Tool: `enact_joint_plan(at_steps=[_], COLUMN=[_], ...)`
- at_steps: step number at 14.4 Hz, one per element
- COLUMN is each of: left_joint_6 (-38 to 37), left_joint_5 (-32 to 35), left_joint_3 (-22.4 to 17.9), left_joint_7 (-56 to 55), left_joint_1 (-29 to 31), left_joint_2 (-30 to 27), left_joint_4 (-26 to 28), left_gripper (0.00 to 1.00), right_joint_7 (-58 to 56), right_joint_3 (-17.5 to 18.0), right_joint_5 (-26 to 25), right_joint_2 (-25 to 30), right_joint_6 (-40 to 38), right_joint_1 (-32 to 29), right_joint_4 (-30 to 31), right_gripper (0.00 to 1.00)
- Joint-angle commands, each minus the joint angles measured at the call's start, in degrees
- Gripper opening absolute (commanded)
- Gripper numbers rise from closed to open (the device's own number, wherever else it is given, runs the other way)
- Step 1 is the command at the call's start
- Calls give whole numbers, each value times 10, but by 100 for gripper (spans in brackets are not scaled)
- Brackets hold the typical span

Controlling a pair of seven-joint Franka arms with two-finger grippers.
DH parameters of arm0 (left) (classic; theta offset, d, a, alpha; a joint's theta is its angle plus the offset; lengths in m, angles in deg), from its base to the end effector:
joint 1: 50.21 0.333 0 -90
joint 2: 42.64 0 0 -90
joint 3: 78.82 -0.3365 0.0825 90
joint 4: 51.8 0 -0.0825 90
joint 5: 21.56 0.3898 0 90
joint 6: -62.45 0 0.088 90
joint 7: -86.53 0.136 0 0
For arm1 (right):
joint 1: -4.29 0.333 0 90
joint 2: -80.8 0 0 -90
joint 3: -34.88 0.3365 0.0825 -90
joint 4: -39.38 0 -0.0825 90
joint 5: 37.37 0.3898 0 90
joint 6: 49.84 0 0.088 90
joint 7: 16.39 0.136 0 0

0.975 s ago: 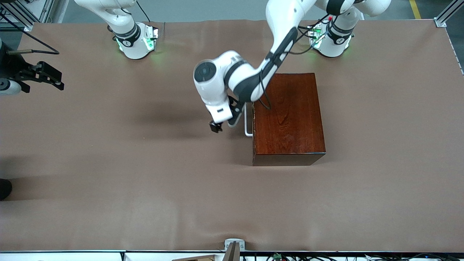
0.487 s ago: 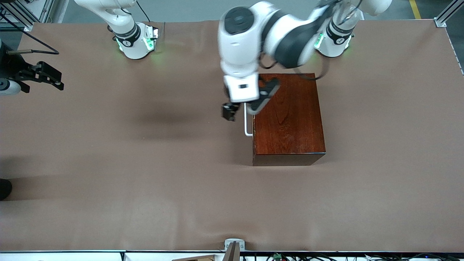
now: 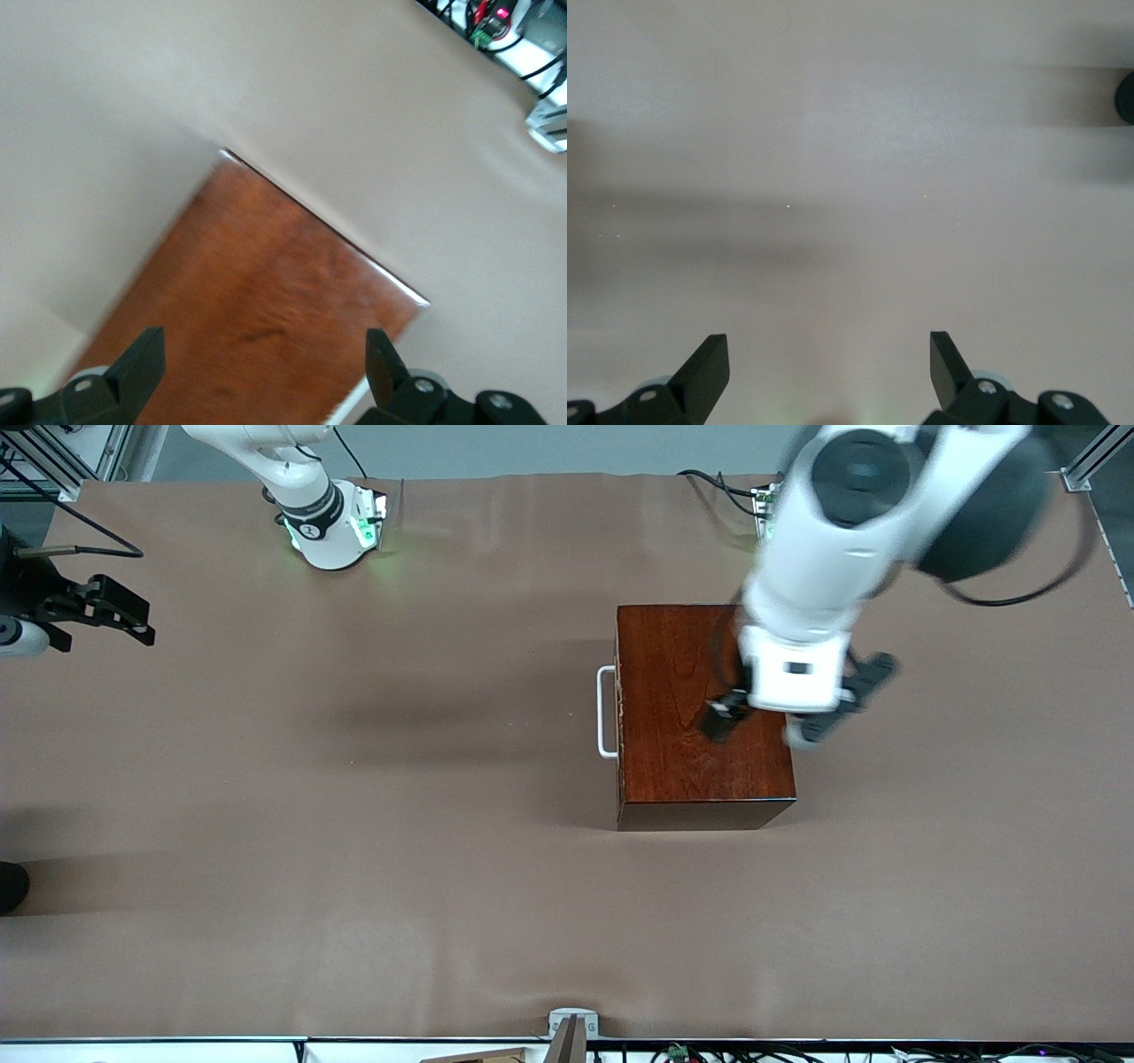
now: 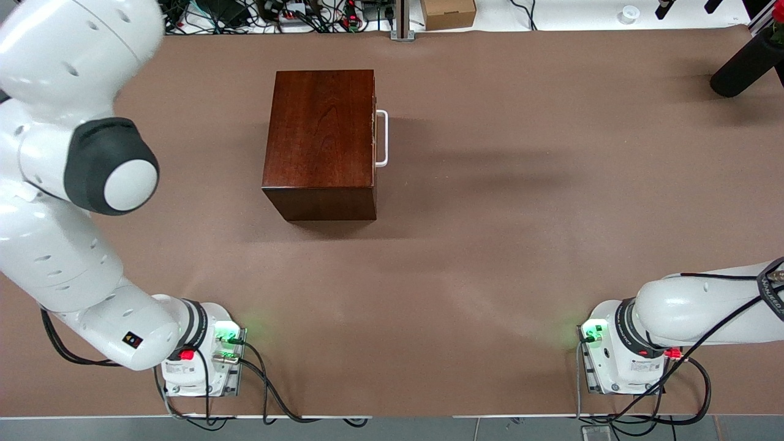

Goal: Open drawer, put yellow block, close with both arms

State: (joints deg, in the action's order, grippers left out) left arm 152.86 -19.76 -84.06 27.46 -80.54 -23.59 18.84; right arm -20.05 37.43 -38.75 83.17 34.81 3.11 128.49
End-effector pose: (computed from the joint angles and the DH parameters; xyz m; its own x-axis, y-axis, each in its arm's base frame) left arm 0.6010 -0.2883 0.5748 0.8310 0.5531 0.0596 0.5550 -0.8316 -0.0196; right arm 0.5359 0.0099 0.6381 0.9956 0.0853 -0.0381 0.0862 -0.9960 0.0235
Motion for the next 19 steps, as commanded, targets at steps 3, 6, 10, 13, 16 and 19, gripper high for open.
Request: enact_joint_plan(at_steps=[3,6,10,13,16,19], left_joint_6=[-36,-36,-36,-36,-41,-57], left_joint_5=[-3,-3,-4,-4,-4,-3], left_joint_3=[61,123,129,149,149,141], left_joint_7=[259,415,509,533,535,538], left_joint_1=[149,264,302,324,326,327], left_joint_2=[-93,-156,-229,-274,-277,-277], left_joint_4=[74,141,218,269,267,260], left_gripper=[100,100,100,100,100,100], right_joint_7=[-4,-4,-4,-4,-4,-5], right_joint_3=[6,6,5,5,5,5], right_joint_5=[-6,-6,-3,-3,-3,1], right_joint_2=[-7,-7,-8,-17,-17,-17], right_joint_6=[-4,-2,-2,-1,-2,-1], right_joint_1=[-9,-9,-9,-9,-10,-11], right_joint_4=[-15,-15,-15,-16,-25,-25], right_gripper=[100,100,100,100,100,100])
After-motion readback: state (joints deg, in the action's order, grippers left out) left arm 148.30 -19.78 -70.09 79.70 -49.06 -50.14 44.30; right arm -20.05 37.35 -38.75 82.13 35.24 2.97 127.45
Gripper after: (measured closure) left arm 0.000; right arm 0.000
